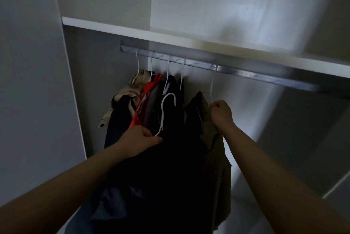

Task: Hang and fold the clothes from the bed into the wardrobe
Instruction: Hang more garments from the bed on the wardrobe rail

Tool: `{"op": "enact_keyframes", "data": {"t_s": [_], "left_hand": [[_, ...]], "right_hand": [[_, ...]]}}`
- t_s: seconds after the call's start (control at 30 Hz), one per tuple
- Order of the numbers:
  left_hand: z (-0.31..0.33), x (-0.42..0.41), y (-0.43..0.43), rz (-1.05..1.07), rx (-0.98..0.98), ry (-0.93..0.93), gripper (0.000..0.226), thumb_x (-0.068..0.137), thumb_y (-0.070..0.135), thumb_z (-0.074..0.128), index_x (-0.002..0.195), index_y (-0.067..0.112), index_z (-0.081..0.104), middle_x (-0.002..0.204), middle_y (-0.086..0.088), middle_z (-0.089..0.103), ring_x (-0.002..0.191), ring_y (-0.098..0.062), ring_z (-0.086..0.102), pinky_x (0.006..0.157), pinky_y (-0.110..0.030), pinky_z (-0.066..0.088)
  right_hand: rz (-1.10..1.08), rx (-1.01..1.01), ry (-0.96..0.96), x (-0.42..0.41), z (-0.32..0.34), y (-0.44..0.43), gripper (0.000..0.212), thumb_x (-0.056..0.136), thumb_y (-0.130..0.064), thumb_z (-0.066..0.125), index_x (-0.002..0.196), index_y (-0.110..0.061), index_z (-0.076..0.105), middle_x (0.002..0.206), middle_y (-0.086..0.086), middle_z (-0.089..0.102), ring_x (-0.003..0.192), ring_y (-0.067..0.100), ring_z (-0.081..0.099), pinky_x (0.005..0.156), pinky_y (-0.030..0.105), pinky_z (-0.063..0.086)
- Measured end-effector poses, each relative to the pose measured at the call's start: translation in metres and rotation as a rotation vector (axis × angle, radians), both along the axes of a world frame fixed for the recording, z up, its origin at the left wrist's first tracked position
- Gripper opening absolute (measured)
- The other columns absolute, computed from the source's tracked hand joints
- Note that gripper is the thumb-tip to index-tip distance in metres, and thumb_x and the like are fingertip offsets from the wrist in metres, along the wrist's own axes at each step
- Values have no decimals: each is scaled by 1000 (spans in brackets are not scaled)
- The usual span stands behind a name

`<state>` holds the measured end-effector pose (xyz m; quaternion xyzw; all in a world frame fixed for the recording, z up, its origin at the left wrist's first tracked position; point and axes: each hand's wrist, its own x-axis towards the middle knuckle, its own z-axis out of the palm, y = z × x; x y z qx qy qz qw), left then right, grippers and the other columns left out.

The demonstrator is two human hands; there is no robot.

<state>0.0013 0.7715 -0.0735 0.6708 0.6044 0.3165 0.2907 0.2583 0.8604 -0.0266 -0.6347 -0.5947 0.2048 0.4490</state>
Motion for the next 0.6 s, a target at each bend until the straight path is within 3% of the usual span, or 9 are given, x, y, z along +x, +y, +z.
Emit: {"op": "enact_keyframes", "data": {"t_s": [0.07, 0.13, 0.2, 0.3, 0.4, 0.53, 0.6], "left_hand": [[-3, 2, 10, 30, -5, -5, 44, 80, 41, 71, 49, 17, 52, 40, 7, 41, 41, -7, 43, 47, -21, 34], [-7, 5, 17, 54, -11, -19, 43, 79, 41, 72, 48, 17, 53, 40, 6, 42, 41, -7, 45, 45, -18, 35], [-10, 8, 23, 79, -5, -24, 46, 78, 41, 72, 44, 18, 51, 41, 6, 44, 41, -7, 45, 43, -16, 35], [-13, 10, 28, 103, 0, 6, 44, 78, 42, 72, 46, 17, 54, 44, 5, 46, 45, -8, 48, 45, -16, 35], [-14, 9, 30, 130, 14, 31, 47, 78, 43, 71, 43, 17, 53, 40, 8, 45, 41, -1, 46, 42, -11, 32], [-15, 8, 30, 153, 38, 73, 49, 78, 43, 70, 44, 16, 49, 38, 10, 42, 41, -1, 44, 45, -12, 32], [-15, 6, 31, 162, 35, 88, 49, 78, 42, 70, 44, 15, 49, 37, 11, 42, 41, 0, 44, 45, -11, 32]], "right_hand": [[21, 32, 9, 0, 2, 15, 17, 98, -12, 40, 89, -5, 53, 79, 2, 49, 69, 12, 46, 56, 22, 32], [34, 57, 0, 1, 2, 28, 22, 97, -10, 40, 76, -10, 45, 71, -1, 42, 62, 9, 40, 53, 23, 28], [36, 66, 1, 1, 3, 41, 28, 97, -10, 40, 69, -16, 40, 69, -3, 40, 68, 14, 42, 58, 25, 29], [30, 70, 23, 1, 4, 59, 16, 98, -11, 41, 84, -9, 48, 81, 5, 48, 84, 18, 45, 69, 22, 30], [52, 47, 3, -2, 7, 75, 26, 97, -9, 41, 74, -9, 52, 76, 9, 50, 85, 21, 48, 71, 25, 32], [47, 7, -8, -10, 10, 91, 29, 96, -8, 44, 96, 11, 66, 95, 27, 63, 99, 36, 61, 76, 34, 43], [54, -15, -21, -12, 4, 94, 29, 95, -7, 45, 89, 10, 67, 94, 26, 64, 94, 34, 61, 76, 35, 43]]}}
